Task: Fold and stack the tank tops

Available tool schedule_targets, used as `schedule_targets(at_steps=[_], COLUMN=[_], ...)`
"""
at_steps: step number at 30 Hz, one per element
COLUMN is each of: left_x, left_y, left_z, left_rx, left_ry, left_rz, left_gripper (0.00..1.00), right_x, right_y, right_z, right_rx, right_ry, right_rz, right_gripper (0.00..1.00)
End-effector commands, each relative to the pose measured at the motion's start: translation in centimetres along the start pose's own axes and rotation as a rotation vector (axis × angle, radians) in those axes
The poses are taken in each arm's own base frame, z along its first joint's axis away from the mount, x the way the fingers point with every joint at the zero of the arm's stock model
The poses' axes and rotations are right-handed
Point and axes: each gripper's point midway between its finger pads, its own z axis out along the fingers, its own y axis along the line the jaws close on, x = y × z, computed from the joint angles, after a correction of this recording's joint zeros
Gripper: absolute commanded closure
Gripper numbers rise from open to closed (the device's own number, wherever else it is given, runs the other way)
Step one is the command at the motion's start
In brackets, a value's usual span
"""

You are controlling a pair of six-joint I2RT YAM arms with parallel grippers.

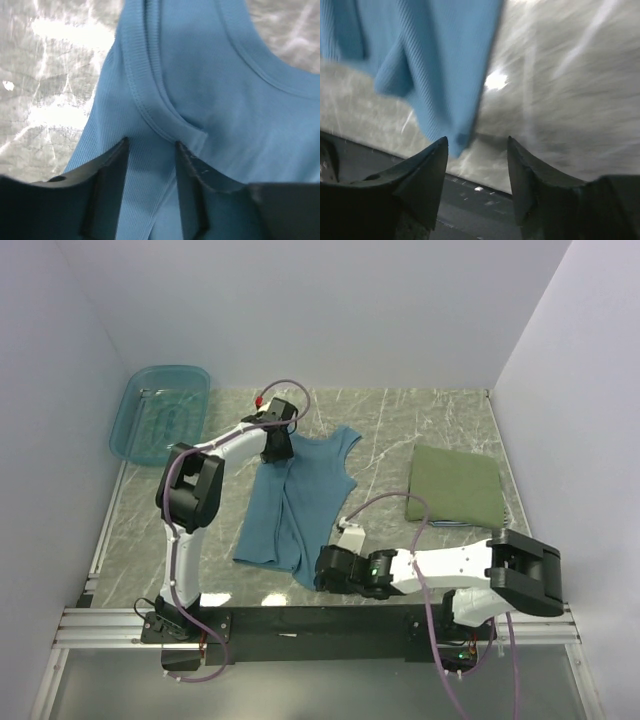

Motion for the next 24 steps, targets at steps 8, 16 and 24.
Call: schedule_targets(at_steps=[8, 16, 24], left_x=[-4.4, 8.9, 15.8], left_y=[-4.2, 4.4, 11.3], left_z=[-13.7, -12.5, -12.5], left_rx=[0.266, 0.158, 0.064], left_ry=[-0.171, -0.019, 0.001], left_rz=[-0.047, -0.329, -0.478], left_gripper=[0.54, 0.76, 0.79], right_x=[-15.6, -22.1, -24.1], right_y=[-6.3, -7.7, -8.0], right_z=[-2.6, 0.7, 5.3], right_rx=[0.059, 0.147, 0.193], right_ry=[-0.287, -0.271, -0.210], right_rz=[0.163, 0.167, 0.163], right_gripper=[0.44, 0.50, 0.51])
